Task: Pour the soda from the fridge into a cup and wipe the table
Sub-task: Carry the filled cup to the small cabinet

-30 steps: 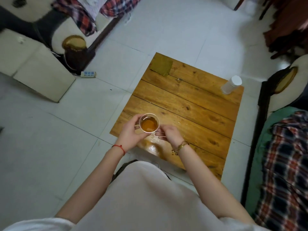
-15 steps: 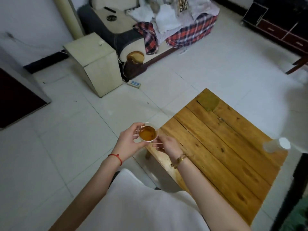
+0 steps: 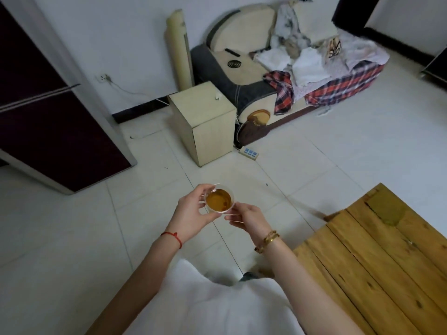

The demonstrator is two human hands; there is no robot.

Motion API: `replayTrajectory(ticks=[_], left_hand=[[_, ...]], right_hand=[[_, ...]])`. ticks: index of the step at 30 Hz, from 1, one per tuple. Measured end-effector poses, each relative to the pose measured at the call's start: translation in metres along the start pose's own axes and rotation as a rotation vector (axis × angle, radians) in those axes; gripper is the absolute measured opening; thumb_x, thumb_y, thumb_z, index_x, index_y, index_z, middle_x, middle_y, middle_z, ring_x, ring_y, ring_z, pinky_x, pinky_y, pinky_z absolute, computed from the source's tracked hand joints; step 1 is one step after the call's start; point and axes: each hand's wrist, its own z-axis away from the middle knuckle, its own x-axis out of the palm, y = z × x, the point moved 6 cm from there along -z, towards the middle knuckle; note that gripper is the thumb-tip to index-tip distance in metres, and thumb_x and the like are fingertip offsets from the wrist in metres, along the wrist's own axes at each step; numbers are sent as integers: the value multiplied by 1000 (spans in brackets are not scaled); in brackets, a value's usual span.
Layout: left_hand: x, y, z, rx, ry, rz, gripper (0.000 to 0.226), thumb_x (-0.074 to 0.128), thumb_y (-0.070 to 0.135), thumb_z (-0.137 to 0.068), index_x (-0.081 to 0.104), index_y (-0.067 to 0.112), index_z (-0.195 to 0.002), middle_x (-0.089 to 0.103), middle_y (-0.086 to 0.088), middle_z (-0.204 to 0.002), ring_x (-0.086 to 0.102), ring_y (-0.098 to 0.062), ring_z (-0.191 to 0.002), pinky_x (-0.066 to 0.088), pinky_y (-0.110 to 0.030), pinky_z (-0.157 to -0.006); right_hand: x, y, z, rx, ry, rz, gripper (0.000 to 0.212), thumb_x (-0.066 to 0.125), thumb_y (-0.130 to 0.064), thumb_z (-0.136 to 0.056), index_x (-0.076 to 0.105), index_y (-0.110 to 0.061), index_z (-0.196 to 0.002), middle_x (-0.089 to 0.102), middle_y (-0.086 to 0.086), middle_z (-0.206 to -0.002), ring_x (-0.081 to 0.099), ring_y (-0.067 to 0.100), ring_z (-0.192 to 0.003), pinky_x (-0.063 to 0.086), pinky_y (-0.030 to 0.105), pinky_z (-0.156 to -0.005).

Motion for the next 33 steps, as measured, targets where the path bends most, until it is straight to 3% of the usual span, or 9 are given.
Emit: replayTrajectory(ticks=[6, 12, 17, 23, 33], left_hand=[[-62, -29, -47, -44, 50, 3, 66, 87, 22, -70, 55, 25, -129, 61, 11, -121, 57, -3, -112, 47, -17, -94], [-108, -52, -111, -71, 106, 15, 64, 87, 18, -69, 56, 27, -125, 62, 12, -119, 58, -1, -109, 47, -13, -91], [-146, -61, -185, -77, 128, 18, 65, 88, 20, -69, 57, 27, -125, 61, 15, -119, 58, -2, -111, 47, -12, -91], [-198, -52, -297, -58, 148, -2, 64, 87, 22, -70, 56, 27, -126, 59, 15, -119, 56, -1, -111, 43, -3, -86], [-266, -56, -447, -54, 118, 13, 65, 86, 23, -71, 54, 27, -127, 56, 17, -113, 54, 0, -106, 42, 1, -81]], right_hand=[[61, -39, -45, 0, -58, 74, 34, 38, -18, -103, 66, 1, -104, 67, 5, -83, 62, 15, -72, 51, 22, -70], [106, -81, -112, 5, -111, 103, 32, 37, -16, -103, 65, -9, -88, 69, 11, -92, 63, 19, -76, 53, 25, -74], [134, -130, -179, 1, -134, 140, 32, 38, -18, -103, 66, -11, -88, 71, 9, -90, 64, 22, -83, 53, 37, -90], [168, -216, -271, -32, -135, 182, 31, 40, -19, -102, 67, -8, -93, 71, 7, -90, 65, 19, -82, 55, 27, -79], [215, -310, -395, -43, -112, 195, 31, 41, -19, -102, 68, -8, -91, 72, 6, -87, 66, 17, -78, 54, 27, -78]])
